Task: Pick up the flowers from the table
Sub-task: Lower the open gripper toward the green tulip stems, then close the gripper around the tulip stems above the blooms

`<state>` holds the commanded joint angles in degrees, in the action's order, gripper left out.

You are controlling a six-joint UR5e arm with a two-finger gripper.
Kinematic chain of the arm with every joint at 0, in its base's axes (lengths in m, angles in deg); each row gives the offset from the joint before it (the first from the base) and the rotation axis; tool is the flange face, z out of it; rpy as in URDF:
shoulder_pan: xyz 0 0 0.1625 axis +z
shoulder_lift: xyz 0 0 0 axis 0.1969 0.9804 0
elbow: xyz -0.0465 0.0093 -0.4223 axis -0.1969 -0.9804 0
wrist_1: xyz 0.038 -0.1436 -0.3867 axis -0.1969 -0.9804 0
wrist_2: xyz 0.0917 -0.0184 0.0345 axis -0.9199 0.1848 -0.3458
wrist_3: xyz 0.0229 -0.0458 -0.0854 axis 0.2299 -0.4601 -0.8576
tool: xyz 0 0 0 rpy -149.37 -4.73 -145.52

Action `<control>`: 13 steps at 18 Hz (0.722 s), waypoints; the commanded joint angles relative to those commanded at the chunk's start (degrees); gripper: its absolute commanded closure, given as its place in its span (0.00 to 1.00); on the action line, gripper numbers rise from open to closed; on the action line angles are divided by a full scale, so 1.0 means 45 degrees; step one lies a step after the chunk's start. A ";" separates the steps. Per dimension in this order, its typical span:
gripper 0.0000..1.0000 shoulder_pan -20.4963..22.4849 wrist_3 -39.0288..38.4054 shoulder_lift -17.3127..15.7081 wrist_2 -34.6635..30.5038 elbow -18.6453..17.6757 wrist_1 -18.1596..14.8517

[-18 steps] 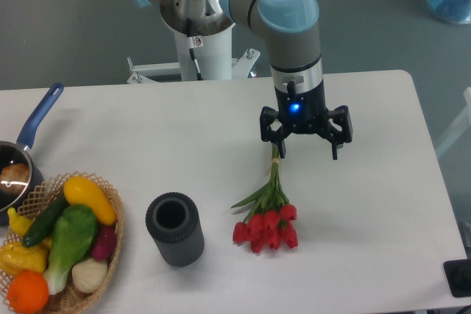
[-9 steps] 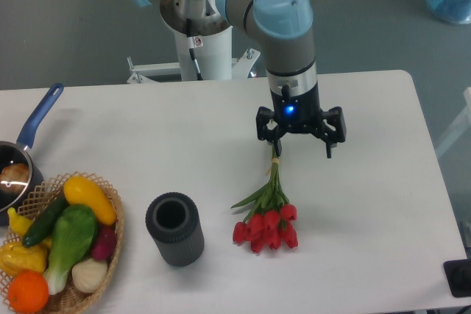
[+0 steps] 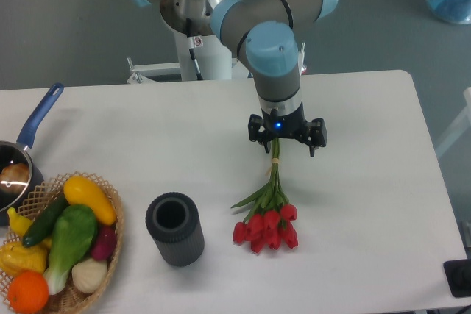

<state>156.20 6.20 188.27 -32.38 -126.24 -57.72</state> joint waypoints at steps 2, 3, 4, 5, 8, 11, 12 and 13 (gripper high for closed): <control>0.00 -0.0039 0.0020 0.0098 0.0019 -0.0060 0.0000; 0.00 -0.0058 -0.0019 0.0156 0.0097 -0.0040 0.0019; 0.00 -0.0059 -0.0077 0.0157 0.0155 -0.0021 0.0039; 0.00 -0.0059 -0.0117 0.0196 0.0214 -0.0040 0.0097; 0.00 0.0058 -0.0408 0.0469 0.0895 -0.0040 0.0078; 0.00 0.0292 -0.0664 0.0489 0.1619 -0.0079 0.0078; 0.00 0.0293 -0.0703 0.0624 0.1660 -0.0079 0.0097; 0.00 0.0293 -0.0742 0.0742 0.1641 -0.0079 0.0098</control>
<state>157.52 2.86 191.60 -24.99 -126.59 -57.28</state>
